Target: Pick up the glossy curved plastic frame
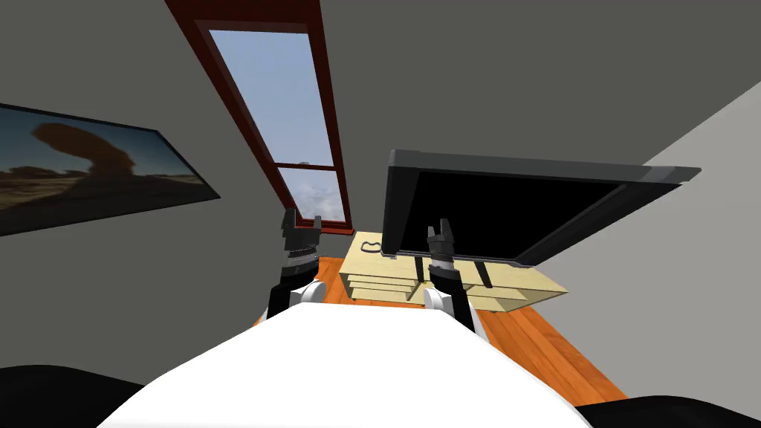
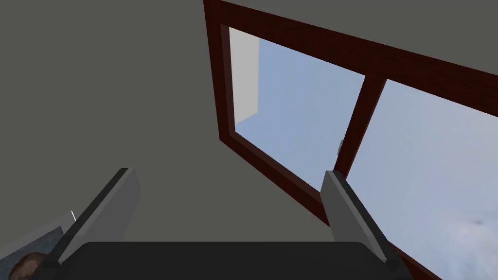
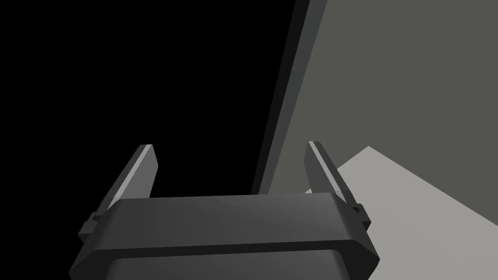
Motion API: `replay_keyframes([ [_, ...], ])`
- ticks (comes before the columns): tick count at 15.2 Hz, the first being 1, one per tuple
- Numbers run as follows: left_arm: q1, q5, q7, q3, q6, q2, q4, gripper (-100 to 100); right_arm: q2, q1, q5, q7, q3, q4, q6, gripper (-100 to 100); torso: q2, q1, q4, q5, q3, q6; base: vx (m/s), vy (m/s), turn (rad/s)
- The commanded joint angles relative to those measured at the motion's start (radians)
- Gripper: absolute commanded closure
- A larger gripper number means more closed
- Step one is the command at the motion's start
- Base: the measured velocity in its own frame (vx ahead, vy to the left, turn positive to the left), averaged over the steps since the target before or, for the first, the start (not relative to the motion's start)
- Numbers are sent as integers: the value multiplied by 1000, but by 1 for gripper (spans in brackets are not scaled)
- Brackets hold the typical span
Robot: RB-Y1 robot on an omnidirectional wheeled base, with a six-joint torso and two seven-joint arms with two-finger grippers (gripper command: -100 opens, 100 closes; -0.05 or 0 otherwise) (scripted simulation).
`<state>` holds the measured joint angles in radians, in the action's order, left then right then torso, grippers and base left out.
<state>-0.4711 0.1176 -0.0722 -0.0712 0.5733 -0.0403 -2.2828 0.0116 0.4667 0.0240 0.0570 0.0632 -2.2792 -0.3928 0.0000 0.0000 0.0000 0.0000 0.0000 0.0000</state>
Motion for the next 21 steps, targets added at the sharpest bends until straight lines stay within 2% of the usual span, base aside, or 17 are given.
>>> replay_keyframes([
  [1, 7, 2, 4, 7, -10, 39, 10, -100, 0, 0, 0, 0, 0, 0, 0, 0, 0, 0, 0, 0, 0, 0, -1, 5, -64],
  [2, 15, 5, 9, 13, -19, 63, 20, -100, 0, 0, 0, 0, 0, 0, 0, 0, 0, 0, 0, 0, 0, 0, -3, 13, -140],
  [3, 15, 5, 9, 13, -19, 68, 20, -100, 0, 0, 0, 0, 0, 0, 0, 0, 0, 1, 0, 0, 0, 0, -2, 17, -99],
  [5, 37, 12, 24, 34, -50, 122, 52, -100, 0, 0, 0, 0, 0, 0, 0, 0, 0, 2, 0, 0, 0, 0, -2, 24, -140],
  [6, 37, 12, 24, 34, -50, 124, 52, -100, 0, 0, 0, 0, 0, 0, 0, 0, 0, 2, 0, 0, 0, 1, -9, 33, -146],
  [9, 86, 28, 60, 82, -116, 199, 124, -100, 0, 0, 0, 0, 0, 0, 0, 0, 1, 3, 0, 1, 0, 1, -17, 42, -274],
  [10, 86, 28, 60, 82, -120, 199, 127, -100, 0, 0, 0, 0, 0, 0, 0, 0, 1, 4, 0, 1, 0, 1, -17, 60, -257],
  [12, 129, 43, 93, 124, -172, 241, 183, -100, 0, 0, 0, 0, 0, 0, 0, 0, 1, 5, 0, 1, 0, 1, -24, 55, -306],
  [13, 129, 43, 93, 124, -181, 241, 196, -100, 0, 0, 0, 0, 0, 0, 0, 0, 1, 5, 0, 1, 0, 1, -23, 57, -286],
  [14, 152, 50, 111, 147, -213, 261, 227, -100, 0, 0, 0, 0, 0, 0, 0, 0, 1, 5, 0, 1, 0, 1, -22, 55, -248],
  [15, 152, 50, 111, 147, -216, 261, 235, -100, 0, 0, 0, 0, 0, 0, 0, 0, 1, 5, 0, 1, 0, 1, -20, 49, -208],
  [16, 177, 59, 131, 171, -253, 279, 260, -100, 0, 0, 0, 0, 0, 0, 0, 0, 1, 5, 0, 1, 0, 0, -21, 49, -244],
  [17, 177, 59, 131, 171, -253, 279, 278, -100, 0, 0, 0, 0, 0, 0, 0, 0, 0, 5, 0, 1, 0, 1, -18, 46, -263],
  [18, 203, 67, 153, 197, -284, 296, 313, -100, 0, 0, 0, 0, 0, 0, 0, 0, 0, 4, 0, 1, 0, 1, -16, 45, -377],
  [19, 203, 67, 153, 197, -292, 296, 324, -100, 0, 0, 0, 0, 0, 0, 0, 0, 0, 4, 0, 1, 0, 1, -17, 49, -300],
  [20, 229, 76, 176, 224, -315, 312, 355, -100, 0, 0, 0, 0, 0, 0, 0, 0, 0, 4, 0, 1, 0, 1, -16, 51, -286],
  [21, 229, 76, 176, 224, -330, 312, 373, -100, 0, 0, 0, 0, 0, 0, 0, 0, 0, 5, 0, 1, 0, 1, -16, 52, -258],
])
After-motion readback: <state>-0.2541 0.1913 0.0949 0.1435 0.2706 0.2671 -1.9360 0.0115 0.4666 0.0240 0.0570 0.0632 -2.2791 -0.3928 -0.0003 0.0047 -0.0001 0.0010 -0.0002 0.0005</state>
